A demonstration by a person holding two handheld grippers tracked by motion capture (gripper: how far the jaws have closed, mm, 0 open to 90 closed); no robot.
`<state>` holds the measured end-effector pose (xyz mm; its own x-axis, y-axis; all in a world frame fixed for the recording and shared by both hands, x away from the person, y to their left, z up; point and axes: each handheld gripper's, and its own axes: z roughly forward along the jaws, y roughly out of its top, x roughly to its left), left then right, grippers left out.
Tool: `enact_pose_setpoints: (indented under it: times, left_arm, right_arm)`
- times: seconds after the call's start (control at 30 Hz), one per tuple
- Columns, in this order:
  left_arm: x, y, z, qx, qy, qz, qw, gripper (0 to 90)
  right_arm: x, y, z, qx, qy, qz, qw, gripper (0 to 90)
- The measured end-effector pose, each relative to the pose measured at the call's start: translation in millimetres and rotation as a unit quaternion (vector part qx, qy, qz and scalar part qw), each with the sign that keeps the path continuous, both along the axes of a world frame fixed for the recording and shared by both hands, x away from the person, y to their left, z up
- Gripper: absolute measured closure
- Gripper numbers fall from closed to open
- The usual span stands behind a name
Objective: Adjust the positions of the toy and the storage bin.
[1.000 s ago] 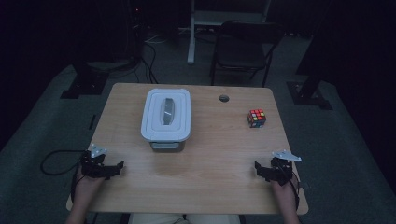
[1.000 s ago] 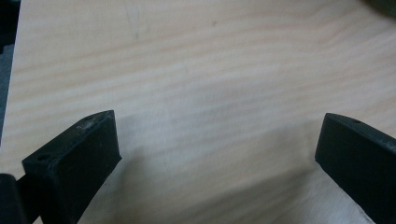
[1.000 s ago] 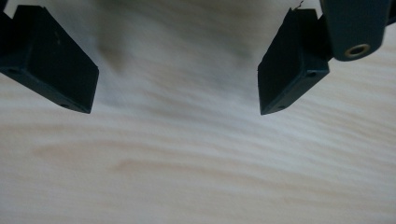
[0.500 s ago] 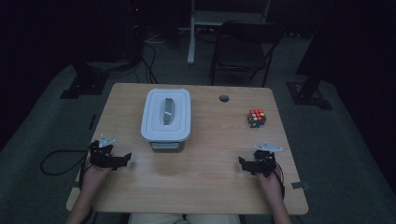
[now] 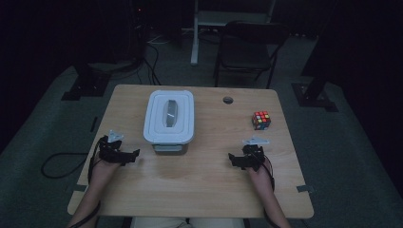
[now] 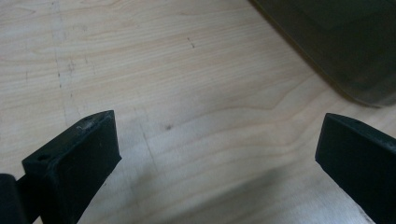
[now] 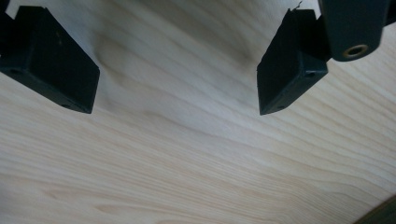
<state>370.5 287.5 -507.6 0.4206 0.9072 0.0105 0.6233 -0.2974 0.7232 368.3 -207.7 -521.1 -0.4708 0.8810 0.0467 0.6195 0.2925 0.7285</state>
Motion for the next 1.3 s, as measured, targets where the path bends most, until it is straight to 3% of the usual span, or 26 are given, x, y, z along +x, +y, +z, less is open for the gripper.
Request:
enact_pose_setpoints:
  times: [0.37, 0.83, 1.07, 1.2, 1.3]
  left_arm:
    - [16.3, -1.1, -1.0, -0.009, -0.007, 0.000, 0.9999, 0.5]
    - [36.9, -9.7, 7.2, -0.009, -0.019, -0.008, 0.9997, 0.5]
    - [49.4, -11.9, 10.7, -0.006, -0.024, -0.008, 0.9997, 0.5]
    - [62.0, -13.3, 8.8, -0.013, -0.022, -0.006, 0.9997, 0.5]
    - [70.9, -14.5, 5.2, -0.012, -0.016, -0.007, 0.9998, 0.5]
  right_arm:
    - [18.9, 34.6, 0.6, -0.003, -0.015, 0.023, 0.9996, 13.0]
    - [45.4, 70.4, 5.0, 0.034, -0.025, 0.022, 0.9989, 13.1]
    - [59.0, 85.8, 7.6, 0.031, -0.026, 0.029, 0.9987, 13.1]
    - [74.9, 92.4, 9.8, 0.063, -0.018, 0.021, 0.9977, 14.2]
    - [77.6, 93.8, 10.3, 0.068, -0.018, 0.019, 0.9974, 14.2]
